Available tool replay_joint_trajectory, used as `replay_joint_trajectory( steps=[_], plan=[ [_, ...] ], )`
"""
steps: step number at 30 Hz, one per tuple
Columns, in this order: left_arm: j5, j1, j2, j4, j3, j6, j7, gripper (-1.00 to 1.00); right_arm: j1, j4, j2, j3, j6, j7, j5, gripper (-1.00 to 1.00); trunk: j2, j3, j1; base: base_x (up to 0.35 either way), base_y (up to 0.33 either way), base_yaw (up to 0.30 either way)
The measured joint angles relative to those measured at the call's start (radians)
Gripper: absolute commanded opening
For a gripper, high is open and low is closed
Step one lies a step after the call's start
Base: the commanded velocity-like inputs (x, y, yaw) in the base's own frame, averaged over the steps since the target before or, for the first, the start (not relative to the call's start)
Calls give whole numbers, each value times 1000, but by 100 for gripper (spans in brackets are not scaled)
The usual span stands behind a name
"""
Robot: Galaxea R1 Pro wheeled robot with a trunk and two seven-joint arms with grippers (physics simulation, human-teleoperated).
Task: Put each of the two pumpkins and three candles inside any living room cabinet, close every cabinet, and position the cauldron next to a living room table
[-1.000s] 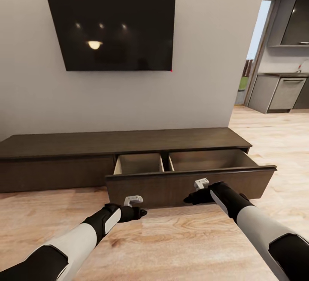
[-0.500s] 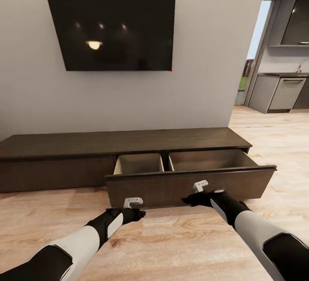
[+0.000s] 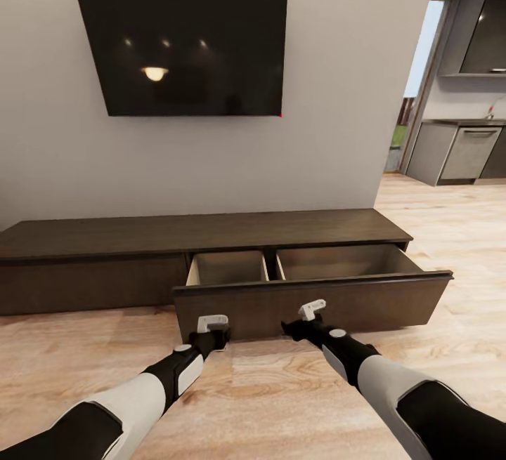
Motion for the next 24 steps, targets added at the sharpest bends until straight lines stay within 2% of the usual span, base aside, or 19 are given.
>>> replay_joint_trajectory(
  steps=[2, 6, 9, 10, 12, 16, 21, 24],
  plan=[
    [1, 0, 0, 1, 0, -64, 3, 100, 2, 4, 12, 3, -90, -63, 2, 100, 0, 0, 0, 0, 0, 0],
    [-1, 0, 0, 9, 0, -129, 4, 100, 3, 5, 18, 4, -128, -82, 2, 100, 0, 0, 0, 0, 0, 0],
    [-20, 0, -1, 45, -1, -177, 5, 100, 4, 5, 19, 3, -151, -89, 0, 100, 0, 0, 0, 0, 0, 0],
    [-58, 0, -1, 60, -2, -208, 5, 100, 4, 5, 20, 3, -180, -91, 0, 100, 0, 0, 0, 0, 0, 0],
    [-92, 0, -1, 69, -1, -240, 6, 100, 4, 6, 20, 3, -207, -93, 1, 100, 0, 0, 0, 0, 0, 0],
    [-113, 0, -1, 76, -1, -261, 6, 100, 18, 8, 20, 4, -223, -94, 1, 100, 0, 0, 0, 0, 0, 0],
    [-119, 0, -1, 78, -1, -267, 10, 100, 45, 8, 21, 4, -228, -94, -1, 100, 0, 0, 0, 0, 0, 0],
    [-118, 1, -1, 78, -1, -270, 39, 100, 52, 8, 21, 4, -229, -94, -2, 100, 0, 0, 0, 0, 0, 0]
  ],
)
